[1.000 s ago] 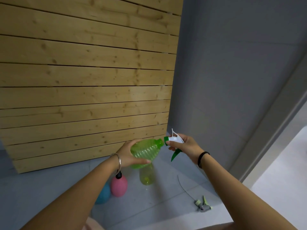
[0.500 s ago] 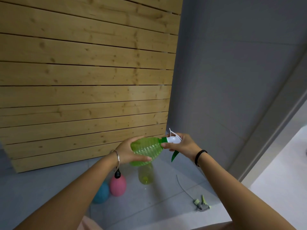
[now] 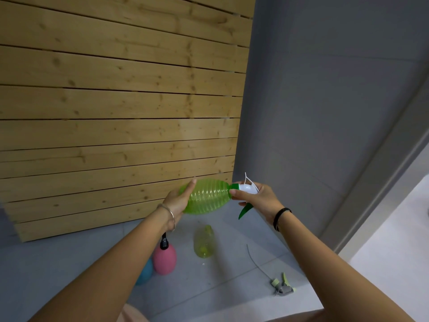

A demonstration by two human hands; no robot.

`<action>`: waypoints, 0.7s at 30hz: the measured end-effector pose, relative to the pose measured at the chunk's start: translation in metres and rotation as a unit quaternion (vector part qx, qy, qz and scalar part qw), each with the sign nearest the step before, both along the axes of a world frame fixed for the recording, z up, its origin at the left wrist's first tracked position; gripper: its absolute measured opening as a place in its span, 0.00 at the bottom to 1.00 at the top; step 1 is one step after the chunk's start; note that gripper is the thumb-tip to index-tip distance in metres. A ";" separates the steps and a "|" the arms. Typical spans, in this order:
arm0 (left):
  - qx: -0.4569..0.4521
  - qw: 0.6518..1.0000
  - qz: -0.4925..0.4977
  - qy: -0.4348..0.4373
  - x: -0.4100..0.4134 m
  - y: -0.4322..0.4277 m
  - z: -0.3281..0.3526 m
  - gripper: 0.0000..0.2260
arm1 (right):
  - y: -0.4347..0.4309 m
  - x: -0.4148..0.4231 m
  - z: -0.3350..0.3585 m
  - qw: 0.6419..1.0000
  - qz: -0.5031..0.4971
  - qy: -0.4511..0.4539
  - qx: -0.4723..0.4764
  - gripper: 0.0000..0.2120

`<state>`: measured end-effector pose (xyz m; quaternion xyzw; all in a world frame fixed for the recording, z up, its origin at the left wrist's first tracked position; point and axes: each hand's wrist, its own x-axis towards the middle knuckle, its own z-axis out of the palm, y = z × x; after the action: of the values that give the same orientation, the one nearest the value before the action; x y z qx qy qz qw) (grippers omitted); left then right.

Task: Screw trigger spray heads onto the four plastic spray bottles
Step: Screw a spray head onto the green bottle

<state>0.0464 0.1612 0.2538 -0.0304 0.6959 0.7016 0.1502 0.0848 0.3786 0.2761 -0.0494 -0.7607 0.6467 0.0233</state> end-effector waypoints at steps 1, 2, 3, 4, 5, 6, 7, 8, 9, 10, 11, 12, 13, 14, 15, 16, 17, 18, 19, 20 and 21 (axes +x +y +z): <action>0.005 1.000 -0.020 -0.012 0.001 -0.001 0.001 0.35 | 0.000 0.001 0.000 1.000 0.000 0.000 -0.002 0.19; 0.006 0.999 -0.041 -0.026 0.001 -0.002 0.002 0.38 | 0.000 0.001 0.000 1.000 0.002 0.000 -0.004 0.20; 0.003 0.997 -0.064 -0.041 0.002 -0.003 0.003 0.39 | 0.001 0.001 0.000 1.000 0.006 -0.001 -0.005 0.20; -0.012 0.995 -0.086 -0.054 0.003 -0.005 0.005 0.39 | 0.002 0.002 0.000 1.000 0.011 -0.002 -0.005 0.19; -0.033 0.992 -0.104 -0.066 0.005 -0.006 0.006 0.39 | 0.003 0.002 0.000 1.000 0.017 -0.003 -0.005 0.18; -0.058 0.989 -0.111 -0.074 0.007 -0.007 0.005 0.39 | 0.003 0.002 0.000 1.000 0.021 -0.003 -0.003 0.17; -0.080 0.988 -0.108 -0.074 0.008 -0.008 0.005 0.39 | 0.003 0.002 -0.001 1.000 0.024 -0.003 0.000 0.16; -0.094 0.989 -0.096 -0.059 0.008 -0.008 0.005 0.39 | 0.004 0.001 -0.001 1.000 0.024 -0.005 0.002 0.14; -0.101 0.991 -0.084 -0.030 0.008 -0.009 0.004 0.37 | 0.004 0.001 -0.001 1.000 0.022 -0.008 -0.001 0.13; -0.094 0.993 -0.072 0.007 0.007 -0.009 0.002 0.33 | 0.005 0.001 -0.002 1.000 0.019 -0.011 -0.007 0.12; -0.077 0.994 -0.072 0.036 0.007 -0.011 0.002 0.28 | 0.006 0.001 -0.002 1.000 0.016 -0.015 -0.017 0.12; -0.059 0.993 -0.086 0.051 0.007 -0.012 0.003 0.26 | 0.007 0.001 -0.002 0.999 0.013 -0.020 -0.028 0.12; -0.041 0.992 -0.109 0.054 0.008 -0.014 0.003 0.28 | 0.008 0.002 -0.001 0.999 0.014 -0.023 -0.035 0.12; -0.025 0.990 -0.128 0.045 0.007 -0.015 0.004 0.32 | 0.008 0.002 -0.001 0.999 0.019 -0.024 -0.038 0.12; -0.018 0.990 -0.137 0.023 0.007 -0.015 0.004 0.37 | 0.007 0.001 -0.001 0.999 0.025 -0.024 -0.034 0.11; -0.027 0.990 -0.139 -0.007 0.009 -0.014 0.005 0.40 | 0.005 0.001 -0.002 0.999 0.030 -0.024 -0.027 0.11; -0.051 0.989 -0.134 -0.033 0.011 -0.013 0.007 0.40 | 0.004 0.001 -0.003 0.999 0.032 -0.024 -0.021 0.11; -0.077 0.989 -0.120 -0.046 0.012 -0.013 0.007 0.38 | 0.002 0.001 -0.004 0.999 0.030 -0.023 -0.015 0.11; -0.089 0.989 -0.107 -0.046 0.012 -0.014 0.007 0.35 | 0.002 0.001 -0.005 0.999 0.024 -0.023 -0.012 0.12; -0.075 0.992 -0.097 -0.033 0.010 -0.014 0.006 0.32 | 0.002 0.000 -0.006 0.999 0.017 -0.023 -0.014 0.13; -0.040 0.995 -0.093 -0.015 0.010 -0.016 0.005 0.29 | 0.003 0.000 -0.007 0.999 0.008 -0.026 -0.024 0.13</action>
<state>0.0560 0.1456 0.2590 0.0183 0.7210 0.6557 0.2235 0.0849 0.3815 0.2690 -0.0604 -0.7460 0.6632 -0.0028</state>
